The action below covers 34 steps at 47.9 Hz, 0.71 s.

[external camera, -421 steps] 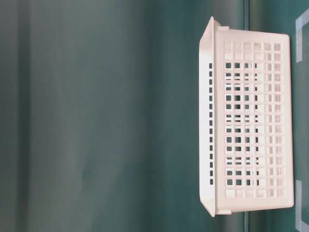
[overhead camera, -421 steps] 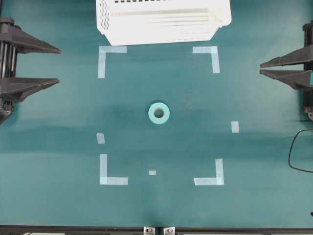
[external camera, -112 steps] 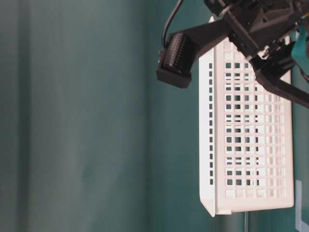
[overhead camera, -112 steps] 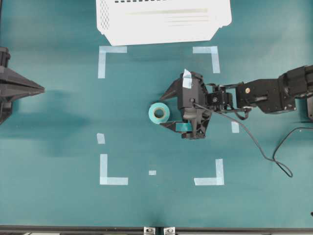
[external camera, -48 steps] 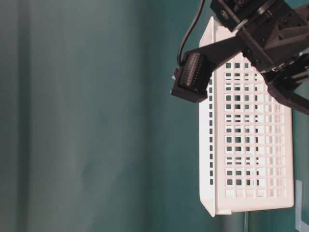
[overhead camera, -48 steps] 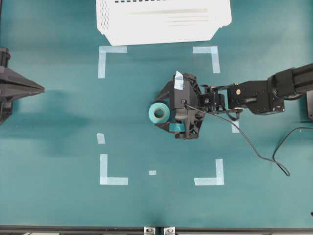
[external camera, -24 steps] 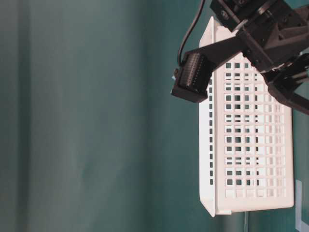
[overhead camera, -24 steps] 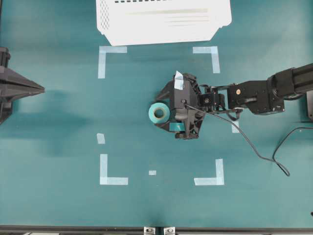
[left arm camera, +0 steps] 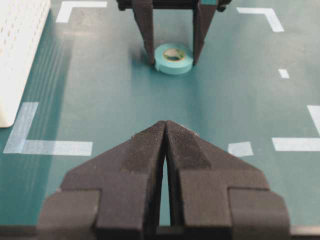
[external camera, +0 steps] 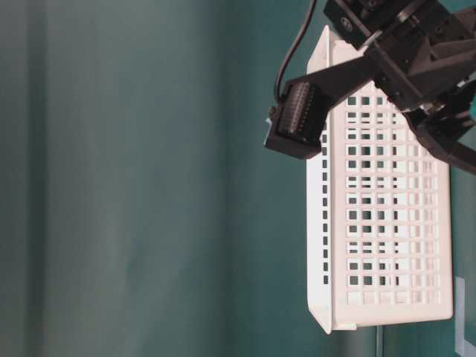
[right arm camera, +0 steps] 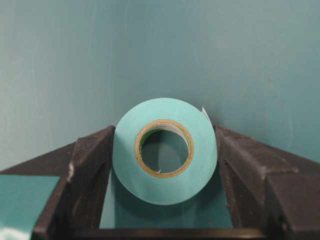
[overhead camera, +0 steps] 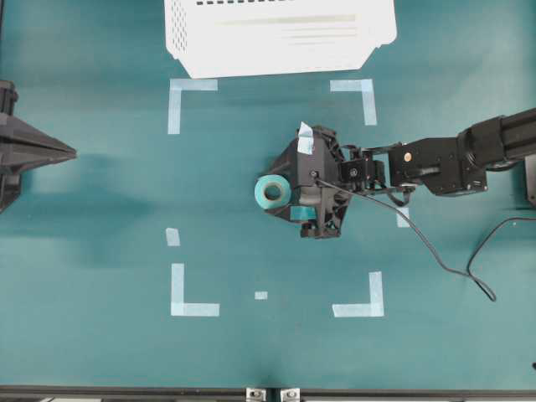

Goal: Put the tape in the middle into the white basket.
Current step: 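Lift the tape roll and carry it up over the white basket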

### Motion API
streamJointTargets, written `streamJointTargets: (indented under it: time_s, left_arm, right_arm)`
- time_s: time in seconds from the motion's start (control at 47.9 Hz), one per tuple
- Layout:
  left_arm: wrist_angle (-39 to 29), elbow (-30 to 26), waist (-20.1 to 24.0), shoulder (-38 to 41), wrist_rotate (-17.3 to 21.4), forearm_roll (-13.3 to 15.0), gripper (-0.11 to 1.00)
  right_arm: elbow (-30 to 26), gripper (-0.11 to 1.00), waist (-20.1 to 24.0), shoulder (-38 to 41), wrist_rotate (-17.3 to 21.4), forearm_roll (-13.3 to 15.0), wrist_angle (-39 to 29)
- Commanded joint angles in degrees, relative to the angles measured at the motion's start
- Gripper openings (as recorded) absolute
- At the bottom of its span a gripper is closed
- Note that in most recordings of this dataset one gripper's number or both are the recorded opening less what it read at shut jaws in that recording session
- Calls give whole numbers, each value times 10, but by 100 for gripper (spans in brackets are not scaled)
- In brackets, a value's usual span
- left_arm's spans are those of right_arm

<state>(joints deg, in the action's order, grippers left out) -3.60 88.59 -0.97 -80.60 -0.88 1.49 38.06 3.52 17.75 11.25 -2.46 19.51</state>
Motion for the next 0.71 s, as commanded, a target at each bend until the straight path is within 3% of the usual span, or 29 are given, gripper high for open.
streamJointTargets:
  time_s: [0.0, 0.48, 0.688]
  left_arm:
    - [5, -7, 2, 5, 0, -1, -11]
    - [5, -7, 2, 5, 0, -1, -11]
    - [5, -7, 2, 4, 1, -1, -11]
  right_arm:
    - [-10, 68, 0, -11, -1, 1, 1]
    - [-11, 68, -1, -96, -1, 2, -26]
    - [-11, 68, -11, -149, -1, 4, -69]
